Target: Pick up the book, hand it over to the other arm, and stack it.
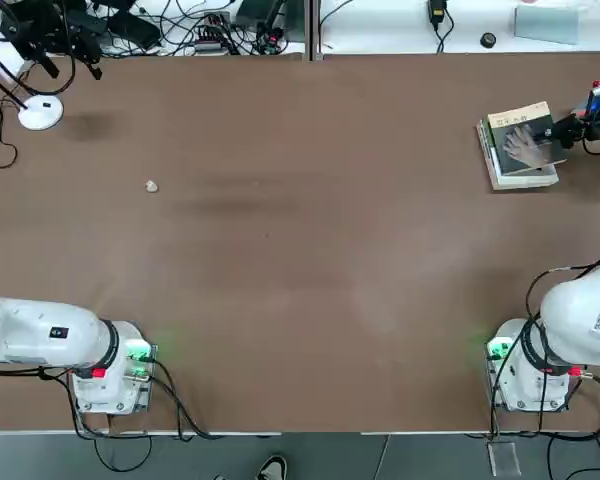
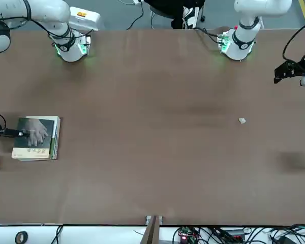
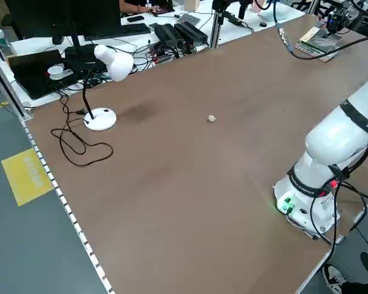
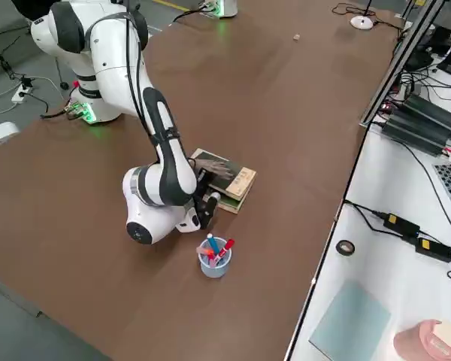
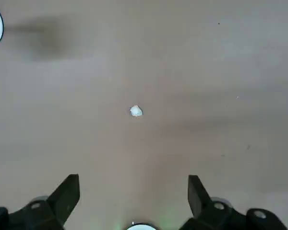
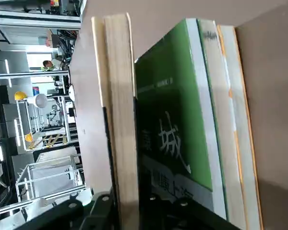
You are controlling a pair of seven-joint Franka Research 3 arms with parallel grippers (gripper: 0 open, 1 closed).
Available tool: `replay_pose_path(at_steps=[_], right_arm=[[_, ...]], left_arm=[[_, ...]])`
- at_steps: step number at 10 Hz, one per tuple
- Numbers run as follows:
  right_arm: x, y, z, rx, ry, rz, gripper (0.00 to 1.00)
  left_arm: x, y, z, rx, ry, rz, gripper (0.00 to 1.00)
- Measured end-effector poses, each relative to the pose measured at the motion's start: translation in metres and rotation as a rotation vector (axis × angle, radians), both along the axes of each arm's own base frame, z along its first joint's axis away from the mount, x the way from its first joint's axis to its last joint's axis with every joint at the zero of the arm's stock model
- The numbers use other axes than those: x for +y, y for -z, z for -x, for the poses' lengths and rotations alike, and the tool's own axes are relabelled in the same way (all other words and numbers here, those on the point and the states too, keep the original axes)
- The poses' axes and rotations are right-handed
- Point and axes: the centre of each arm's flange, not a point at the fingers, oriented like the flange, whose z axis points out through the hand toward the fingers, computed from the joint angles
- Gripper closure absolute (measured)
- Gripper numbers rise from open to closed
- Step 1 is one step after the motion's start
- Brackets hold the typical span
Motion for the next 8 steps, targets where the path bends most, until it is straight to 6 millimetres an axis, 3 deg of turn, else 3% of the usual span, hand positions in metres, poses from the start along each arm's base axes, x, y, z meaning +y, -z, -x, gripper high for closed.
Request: replay_pose_path(at_steps=[2,7,8], right_arm=[[-0.0001,-0.0003,-0.0001,-0.001,0.0,0.001,0.77],[-0.0036,-0.0022,-0.0002,-0.004,0.003,0.009,0.31],[-0.0057,-0.0031,0.0,-0.005,0.006,0.014,0.31]], left_arm=[[0.0,0.0,0.0,0.0,0.0,0.0,0.0],[-0.0001,0.0,0.0,0.0,0.0,0.0,0.0],[-0.0001,0.0,0.0,0.0,0.0,0.0,0.0]])
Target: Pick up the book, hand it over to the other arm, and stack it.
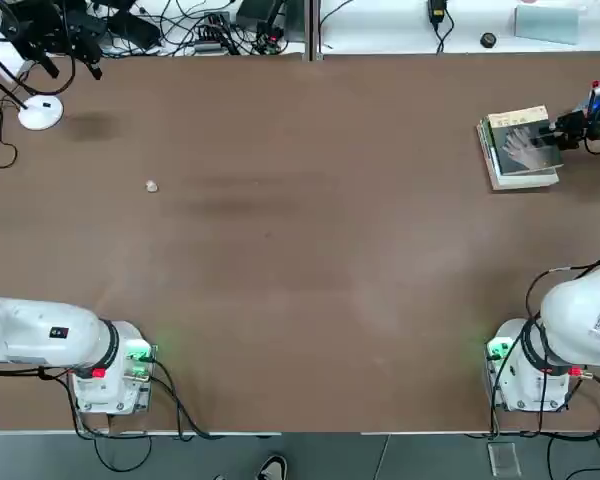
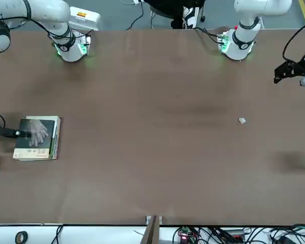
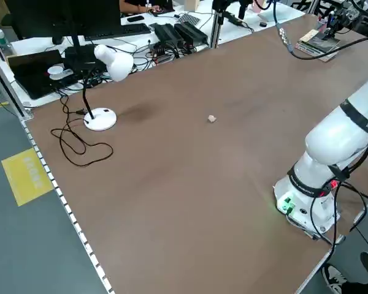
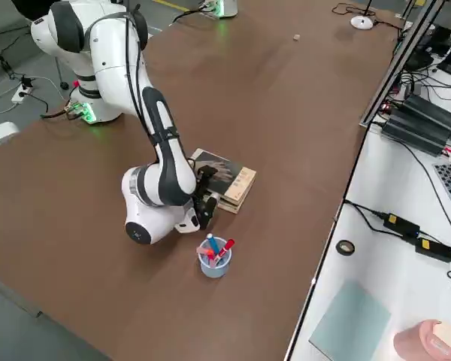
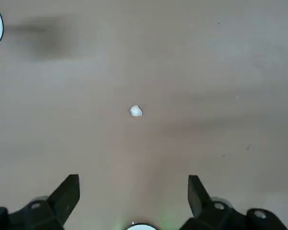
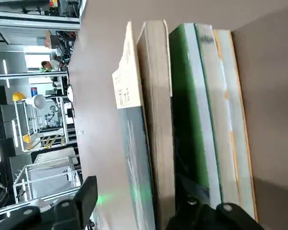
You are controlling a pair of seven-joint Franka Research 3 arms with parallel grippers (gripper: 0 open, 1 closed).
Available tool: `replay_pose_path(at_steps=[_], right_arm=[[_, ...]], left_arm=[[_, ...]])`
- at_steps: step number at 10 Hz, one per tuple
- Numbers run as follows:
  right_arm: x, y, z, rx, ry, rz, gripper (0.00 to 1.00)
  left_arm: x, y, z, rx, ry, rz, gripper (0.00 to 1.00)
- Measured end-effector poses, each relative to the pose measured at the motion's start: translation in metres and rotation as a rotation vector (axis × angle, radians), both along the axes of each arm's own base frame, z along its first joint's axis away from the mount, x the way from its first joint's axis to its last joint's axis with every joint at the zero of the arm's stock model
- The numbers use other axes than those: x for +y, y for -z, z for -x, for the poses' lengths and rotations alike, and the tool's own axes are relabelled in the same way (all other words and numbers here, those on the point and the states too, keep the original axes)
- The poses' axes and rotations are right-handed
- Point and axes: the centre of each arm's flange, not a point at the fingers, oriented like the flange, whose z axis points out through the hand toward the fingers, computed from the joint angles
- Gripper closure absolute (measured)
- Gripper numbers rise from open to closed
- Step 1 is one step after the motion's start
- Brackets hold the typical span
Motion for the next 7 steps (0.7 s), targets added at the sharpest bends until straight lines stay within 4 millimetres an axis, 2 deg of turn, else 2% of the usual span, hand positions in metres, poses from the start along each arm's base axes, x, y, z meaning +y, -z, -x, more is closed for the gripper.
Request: replay_pose_path(at_steps=[1,7], right_arm=[[-0.003,-0.001,0.001,-0.001,0.003,0.005,0.29],[-0.022,-0.009,0.005,0.006,0.001,0.056,0.28]], left_arm=[[0.0,0.0,0.0,0.0,0.0,0.0,0.0],[-0.001,0.0,0.0,0.0,0.001,0.0,0.0]])
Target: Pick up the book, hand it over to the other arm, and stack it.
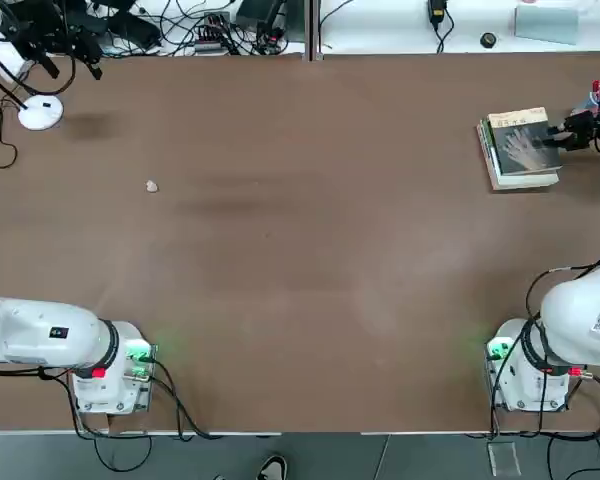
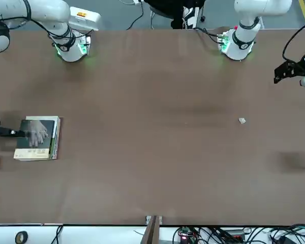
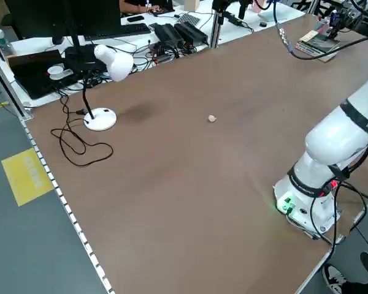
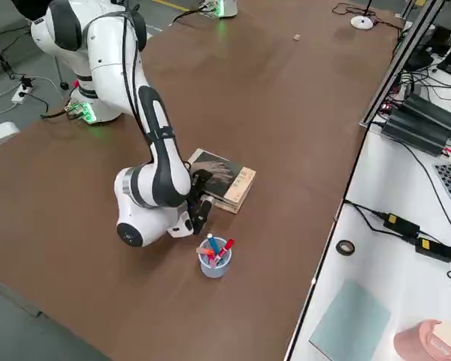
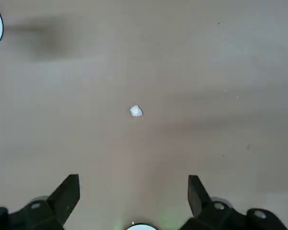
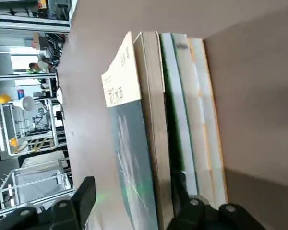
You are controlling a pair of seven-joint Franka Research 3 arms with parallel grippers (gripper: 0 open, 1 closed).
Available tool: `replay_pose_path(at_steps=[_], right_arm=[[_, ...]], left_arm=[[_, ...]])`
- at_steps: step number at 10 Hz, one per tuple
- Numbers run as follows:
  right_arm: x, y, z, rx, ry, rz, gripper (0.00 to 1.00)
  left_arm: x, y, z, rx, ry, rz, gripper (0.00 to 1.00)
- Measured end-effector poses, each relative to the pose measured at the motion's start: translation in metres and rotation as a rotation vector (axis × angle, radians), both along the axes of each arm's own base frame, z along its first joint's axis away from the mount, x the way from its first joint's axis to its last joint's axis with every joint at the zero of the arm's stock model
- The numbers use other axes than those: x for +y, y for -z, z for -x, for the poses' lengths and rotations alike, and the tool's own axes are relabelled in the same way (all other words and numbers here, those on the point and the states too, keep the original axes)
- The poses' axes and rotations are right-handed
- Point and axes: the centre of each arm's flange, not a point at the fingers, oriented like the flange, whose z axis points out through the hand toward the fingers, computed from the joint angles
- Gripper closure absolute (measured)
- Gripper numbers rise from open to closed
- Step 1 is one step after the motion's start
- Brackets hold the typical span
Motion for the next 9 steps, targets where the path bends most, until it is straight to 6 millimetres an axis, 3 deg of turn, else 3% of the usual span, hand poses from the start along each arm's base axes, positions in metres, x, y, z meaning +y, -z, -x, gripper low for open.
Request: replay_pose_path(at_steps=[5,9], right_arm=[[-0.02,-0.01,0.006,0.012,-0.006,0.054,0.28],[-0.019,-0.021,0.006,0.044,-0.011,0.038,0.28]], left_arm=[[0.0,0.0,0.0,0.0,0.0,0.0,0.0],[0.0,-0.001,0.0,-0.002,0.001,0.0,0.0]])
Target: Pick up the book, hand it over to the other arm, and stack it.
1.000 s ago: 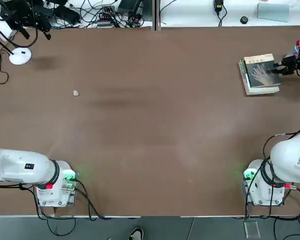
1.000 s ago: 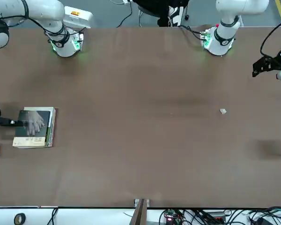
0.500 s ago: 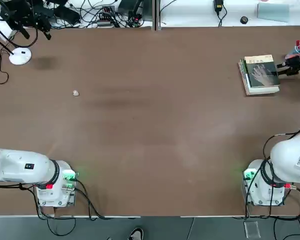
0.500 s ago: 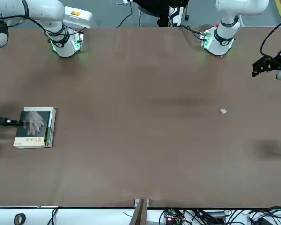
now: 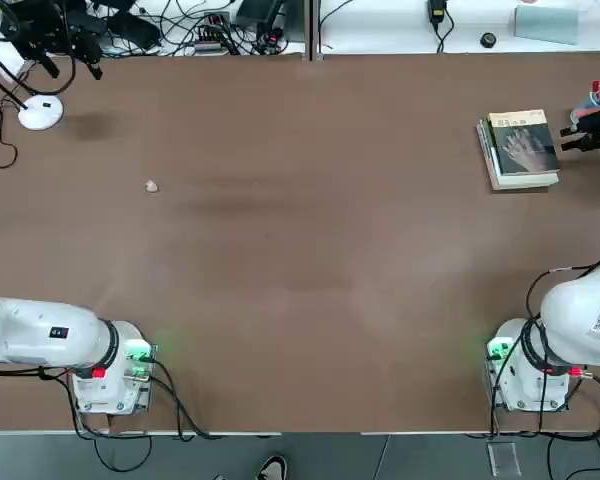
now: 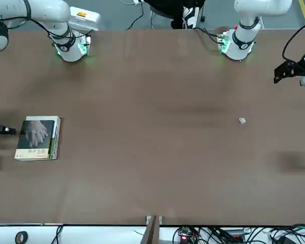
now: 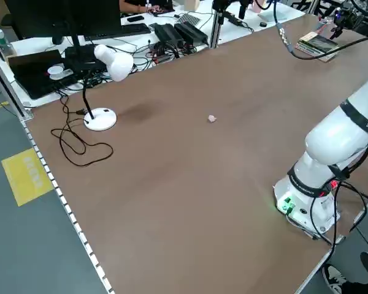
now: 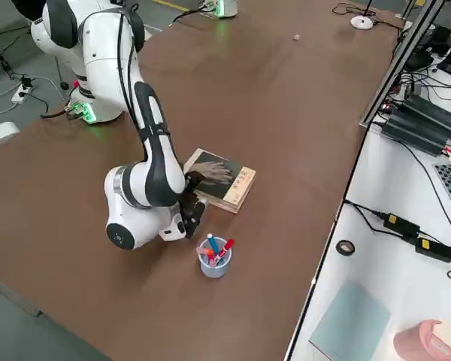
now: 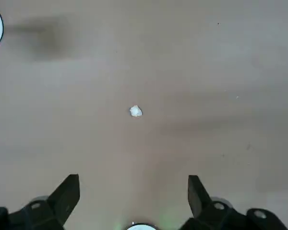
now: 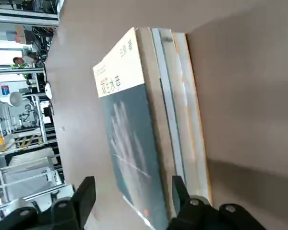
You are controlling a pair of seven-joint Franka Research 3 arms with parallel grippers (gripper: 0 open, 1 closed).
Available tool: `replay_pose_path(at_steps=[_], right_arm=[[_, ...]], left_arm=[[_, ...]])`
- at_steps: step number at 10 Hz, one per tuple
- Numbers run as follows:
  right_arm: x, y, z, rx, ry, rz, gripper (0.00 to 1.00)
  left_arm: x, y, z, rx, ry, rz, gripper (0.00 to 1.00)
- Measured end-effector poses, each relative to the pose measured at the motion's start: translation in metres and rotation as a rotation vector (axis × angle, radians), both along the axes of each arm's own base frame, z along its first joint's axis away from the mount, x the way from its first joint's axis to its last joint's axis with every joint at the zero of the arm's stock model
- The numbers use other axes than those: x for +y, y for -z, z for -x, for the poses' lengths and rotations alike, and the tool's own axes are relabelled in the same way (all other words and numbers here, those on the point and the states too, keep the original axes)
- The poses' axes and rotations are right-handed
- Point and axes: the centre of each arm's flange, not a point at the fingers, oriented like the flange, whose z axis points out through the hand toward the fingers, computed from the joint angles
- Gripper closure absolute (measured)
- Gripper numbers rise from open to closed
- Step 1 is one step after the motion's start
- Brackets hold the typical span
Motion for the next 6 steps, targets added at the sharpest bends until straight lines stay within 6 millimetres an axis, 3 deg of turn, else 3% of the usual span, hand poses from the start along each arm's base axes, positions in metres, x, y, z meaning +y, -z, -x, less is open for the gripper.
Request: replay_pose_path(at_steps=[3,6], right_arm=[[0.004,-0.021,-0.003,0.049,0.017,-0.022,0.28],[0.007,-0.059,-0.011,0.092,0.024,-0.006,0.28]], left_arm=[[-0.001,-0.001,0.0,-0.002,0.001,0.0,0.0],[-0.002,-0.007,0.0,-0.014,0.003,0.001,0.0]])
